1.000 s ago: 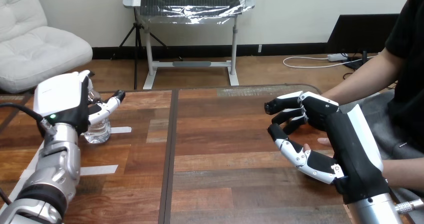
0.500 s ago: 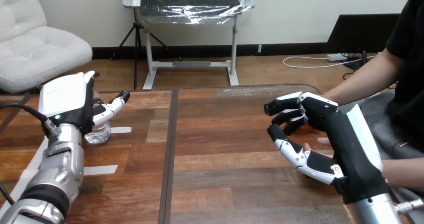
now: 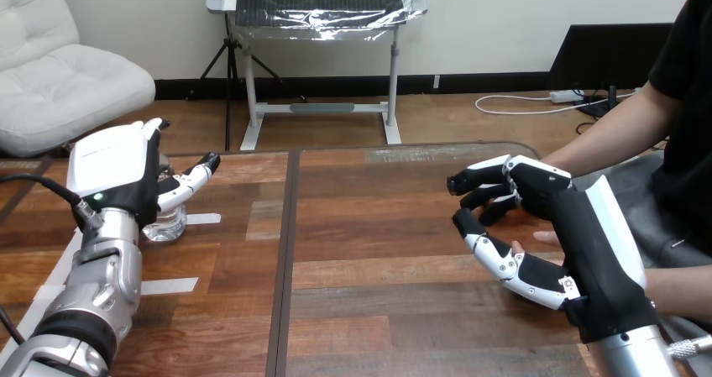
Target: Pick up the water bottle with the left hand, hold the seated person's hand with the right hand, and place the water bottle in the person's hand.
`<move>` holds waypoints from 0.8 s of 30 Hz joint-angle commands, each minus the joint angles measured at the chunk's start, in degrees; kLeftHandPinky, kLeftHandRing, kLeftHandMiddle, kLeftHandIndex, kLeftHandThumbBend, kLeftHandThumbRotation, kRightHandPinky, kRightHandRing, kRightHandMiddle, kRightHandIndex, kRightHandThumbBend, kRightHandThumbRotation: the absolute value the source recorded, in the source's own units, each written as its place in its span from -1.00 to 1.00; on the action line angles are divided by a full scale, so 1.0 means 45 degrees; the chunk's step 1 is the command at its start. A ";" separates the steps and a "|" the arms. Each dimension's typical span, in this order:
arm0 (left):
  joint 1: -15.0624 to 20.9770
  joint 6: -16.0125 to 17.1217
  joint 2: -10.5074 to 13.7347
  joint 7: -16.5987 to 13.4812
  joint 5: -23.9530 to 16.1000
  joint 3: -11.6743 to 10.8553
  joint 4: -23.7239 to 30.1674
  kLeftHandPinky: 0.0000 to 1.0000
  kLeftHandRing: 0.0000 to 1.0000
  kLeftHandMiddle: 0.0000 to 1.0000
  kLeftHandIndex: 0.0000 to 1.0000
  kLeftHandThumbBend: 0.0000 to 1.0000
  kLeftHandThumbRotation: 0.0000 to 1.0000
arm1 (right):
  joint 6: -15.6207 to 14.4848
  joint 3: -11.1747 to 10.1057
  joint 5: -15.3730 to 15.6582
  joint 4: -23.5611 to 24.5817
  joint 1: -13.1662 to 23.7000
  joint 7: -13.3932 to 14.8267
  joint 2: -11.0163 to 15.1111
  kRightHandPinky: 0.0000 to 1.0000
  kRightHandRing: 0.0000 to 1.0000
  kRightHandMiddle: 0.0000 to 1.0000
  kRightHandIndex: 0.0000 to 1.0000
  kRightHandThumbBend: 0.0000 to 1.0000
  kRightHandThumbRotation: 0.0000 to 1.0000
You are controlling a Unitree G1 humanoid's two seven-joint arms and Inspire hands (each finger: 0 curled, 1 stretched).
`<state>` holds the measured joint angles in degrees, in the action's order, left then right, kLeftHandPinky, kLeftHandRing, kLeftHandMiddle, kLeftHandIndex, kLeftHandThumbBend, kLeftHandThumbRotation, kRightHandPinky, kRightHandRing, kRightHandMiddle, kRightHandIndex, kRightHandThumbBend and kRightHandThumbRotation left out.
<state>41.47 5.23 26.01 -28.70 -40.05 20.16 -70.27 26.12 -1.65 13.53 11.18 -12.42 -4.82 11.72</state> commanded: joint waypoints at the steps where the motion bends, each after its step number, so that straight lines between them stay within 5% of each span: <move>1: 0.0560 0.0198 0.0052 -0.0201 0.0105 0.0113 0.0090 0.72 0.79 0.81 0.78 0.13 0.96 | 0.0183 -0.0187 -0.0086 0.0741 0.0482 0.0124 0.0177 -0.04 0.18 0.25 0.16 -0.18 -1.00; 12: 0.0472 0.0248 0.0068 -0.0214 0.0150 0.0076 0.0196 0.73 0.79 0.81 0.77 0.12 0.92 | 0.0139 -0.0221 -0.0108 0.0760 0.0514 0.0029 0.0199 -0.03 0.19 0.25 0.16 -0.19 -1.00; 24: 0.0271 0.0379 0.0076 -0.1031 0.0076 0.0098 0.0167 0.71 0.79 0.82 0.78 0.13 0.93 | 0.0178 -0.0192 0.0029 0.0754 0.0531 0.0009 0.0248 0.02 0.22 0.24 0.15 -0.20 -1.00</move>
<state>41.13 6.27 26.01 -30.73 -39.93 20.16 -70.27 26.11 -2.29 13.72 11.18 -12.43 -4.83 11.74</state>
